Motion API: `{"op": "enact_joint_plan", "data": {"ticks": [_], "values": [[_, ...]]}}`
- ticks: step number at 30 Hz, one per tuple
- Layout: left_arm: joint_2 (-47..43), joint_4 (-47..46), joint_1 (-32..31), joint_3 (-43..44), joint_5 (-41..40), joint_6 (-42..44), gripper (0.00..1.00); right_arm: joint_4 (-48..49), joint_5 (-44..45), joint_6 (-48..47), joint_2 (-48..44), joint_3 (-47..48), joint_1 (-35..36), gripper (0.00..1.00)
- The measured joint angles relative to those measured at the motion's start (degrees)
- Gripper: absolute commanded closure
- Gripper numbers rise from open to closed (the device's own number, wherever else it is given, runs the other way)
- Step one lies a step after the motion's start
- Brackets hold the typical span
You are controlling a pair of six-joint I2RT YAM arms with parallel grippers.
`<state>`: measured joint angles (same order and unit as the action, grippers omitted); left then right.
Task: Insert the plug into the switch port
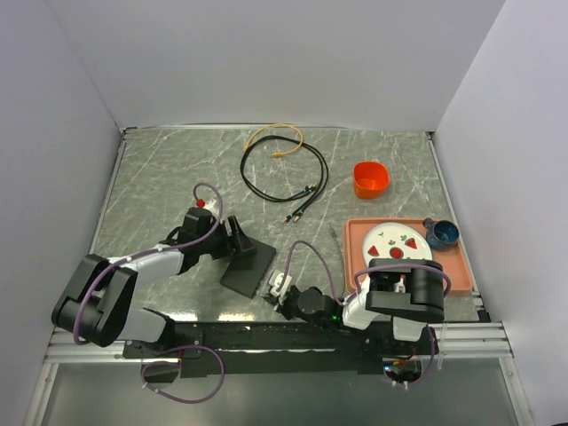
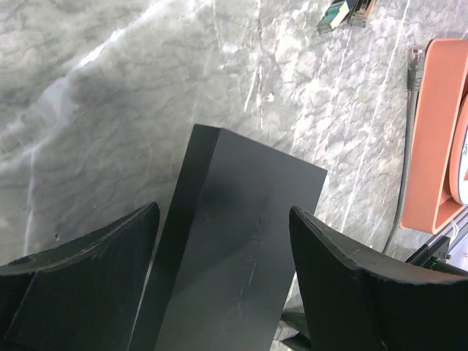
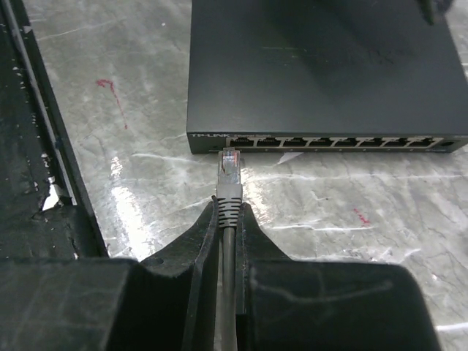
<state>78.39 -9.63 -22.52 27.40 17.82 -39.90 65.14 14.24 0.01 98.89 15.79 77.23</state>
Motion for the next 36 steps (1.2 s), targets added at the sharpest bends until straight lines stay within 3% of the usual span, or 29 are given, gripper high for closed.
{"op": "enact_joint_plan", "data": {"ticks": [10,36], "values": [[-2.6,-0.9,0.3,-2.7,0.8,-0.3,0.22,1.3,6.3,-0.5,0.3,0.0,1.2,1.00],[-2.6,-3.4,0.6,-4.1,2.5,-0.5,0.23,3.1,9.4,-2.7,2.5,0.8,4.5,1.00]]}}
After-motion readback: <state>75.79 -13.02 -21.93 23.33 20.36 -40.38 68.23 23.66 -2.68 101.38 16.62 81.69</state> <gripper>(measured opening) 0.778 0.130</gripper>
